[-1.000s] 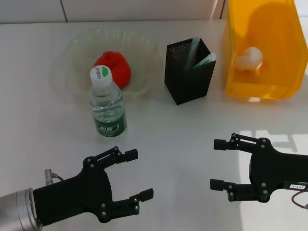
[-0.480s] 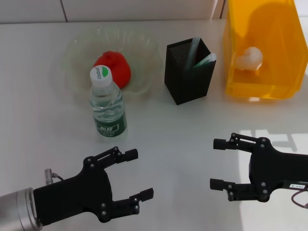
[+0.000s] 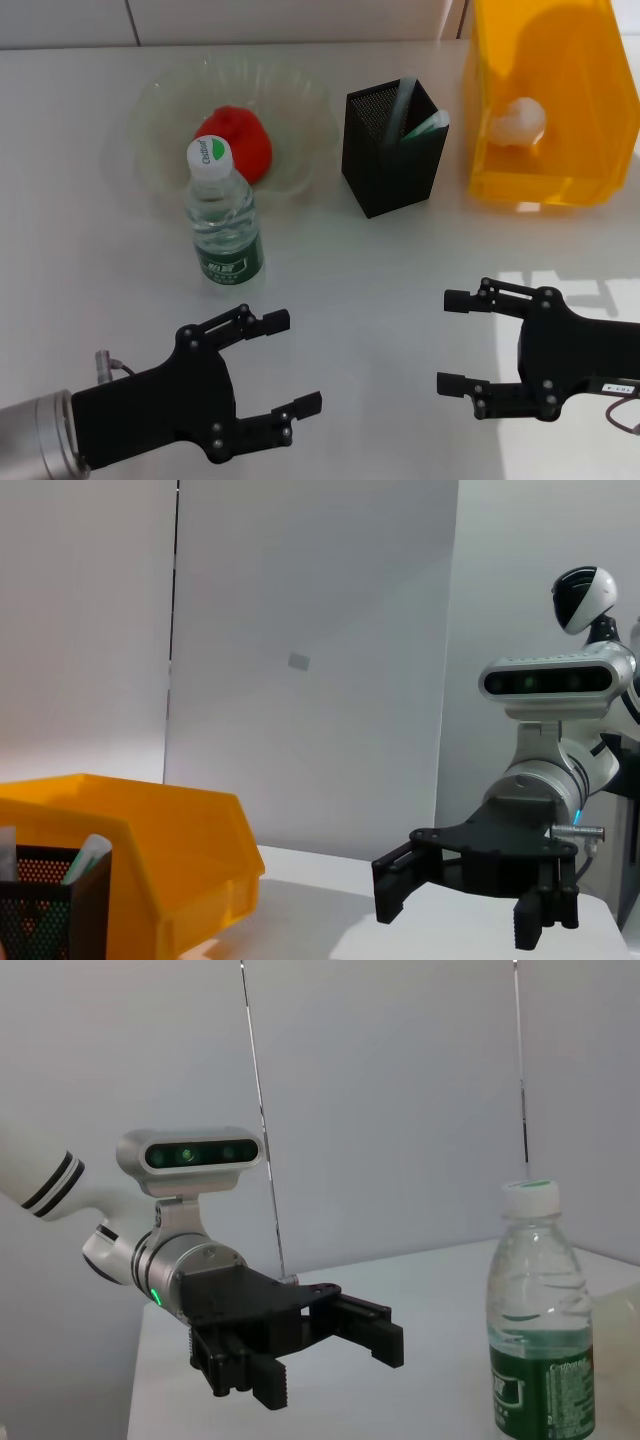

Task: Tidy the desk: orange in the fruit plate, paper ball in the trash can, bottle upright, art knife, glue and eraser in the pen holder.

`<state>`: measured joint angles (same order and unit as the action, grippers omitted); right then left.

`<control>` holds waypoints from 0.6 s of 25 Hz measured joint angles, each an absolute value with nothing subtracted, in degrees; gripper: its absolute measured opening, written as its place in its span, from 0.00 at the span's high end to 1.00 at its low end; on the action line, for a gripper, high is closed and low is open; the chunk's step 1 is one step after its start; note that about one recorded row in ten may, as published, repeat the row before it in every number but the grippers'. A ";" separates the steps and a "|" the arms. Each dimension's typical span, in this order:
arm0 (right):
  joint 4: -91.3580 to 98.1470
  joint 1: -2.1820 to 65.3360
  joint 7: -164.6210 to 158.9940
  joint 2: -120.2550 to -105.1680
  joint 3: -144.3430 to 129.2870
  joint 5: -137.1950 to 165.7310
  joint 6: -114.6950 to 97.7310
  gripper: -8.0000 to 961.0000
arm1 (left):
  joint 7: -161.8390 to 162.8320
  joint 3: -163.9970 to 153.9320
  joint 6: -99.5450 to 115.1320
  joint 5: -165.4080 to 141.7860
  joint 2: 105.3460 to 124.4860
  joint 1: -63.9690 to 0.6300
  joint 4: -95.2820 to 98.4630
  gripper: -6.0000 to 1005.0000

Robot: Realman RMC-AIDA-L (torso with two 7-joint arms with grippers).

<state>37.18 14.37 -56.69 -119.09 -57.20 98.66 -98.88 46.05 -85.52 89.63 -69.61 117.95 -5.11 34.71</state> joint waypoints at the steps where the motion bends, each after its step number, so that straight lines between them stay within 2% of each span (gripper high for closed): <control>1: 37.18 14.37 -56.69 -119.09 -57.20 98.66 -98.88 0.15 | 46.05 -85.52 89.63 -69.61 117.95 -5.12 34.71 0.18; 15: 37.15 14.47 -56.69 -119.14 -57.22 98.77 -98.88 0.15 | 46.03 -85.16 90.08 -69.61 117.77 -4.83 34.37 0.18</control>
<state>37.15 14.47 -56.69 -119.14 -57.22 98.77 -98.88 46.03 -85.16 90.08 -69.61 117.77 -4.83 34.37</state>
